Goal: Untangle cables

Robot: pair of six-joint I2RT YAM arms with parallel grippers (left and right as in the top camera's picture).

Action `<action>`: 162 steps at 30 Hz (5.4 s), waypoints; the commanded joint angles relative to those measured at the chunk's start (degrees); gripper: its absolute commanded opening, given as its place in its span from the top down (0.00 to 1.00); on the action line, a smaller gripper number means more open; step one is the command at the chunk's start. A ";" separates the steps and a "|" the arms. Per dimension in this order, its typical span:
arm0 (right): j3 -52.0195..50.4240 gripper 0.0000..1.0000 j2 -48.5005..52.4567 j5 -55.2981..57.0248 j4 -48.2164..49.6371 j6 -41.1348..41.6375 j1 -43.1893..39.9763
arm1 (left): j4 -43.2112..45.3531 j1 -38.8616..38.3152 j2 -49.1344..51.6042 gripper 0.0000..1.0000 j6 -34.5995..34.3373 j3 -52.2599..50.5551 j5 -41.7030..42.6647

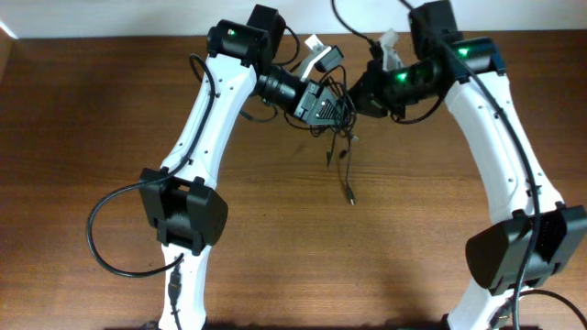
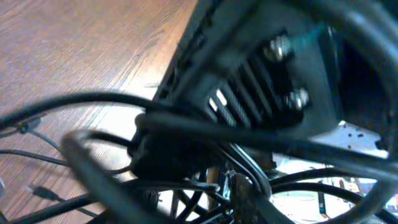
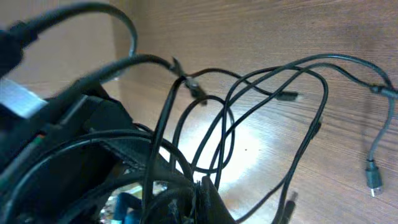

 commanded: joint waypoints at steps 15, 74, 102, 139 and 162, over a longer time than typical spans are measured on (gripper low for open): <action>1.09 0.96 -0.44 -3.43 4.11 -0.94 -12.98 | 21.92 -3.65 -0.96 0.39 -13.29 -0.44 10.16; 1.11 0.54 -0.44 -23.10 5.27 -23.28 -8.66 | 27.76 6.56 -3.04 1.00 -39.98 9.29 27.43; 0.96 0.54 0.52 7.30 -8.87 -15.91 -10.60 | 6.36 -1.95 -3.02 1.00 -65.79 9.27 -63.10; 1.07 0.55 3.21 3.45 22.86 8.13 12.39 | 6.45 12.04 -3.04 1.00 -125.61 9.27 -32.83; -10.49 0.62 8.92 18.67 42.71 22.73 19.21 | 7.93 15.15 -3.04 1.00 -123.82 9.27 -11.43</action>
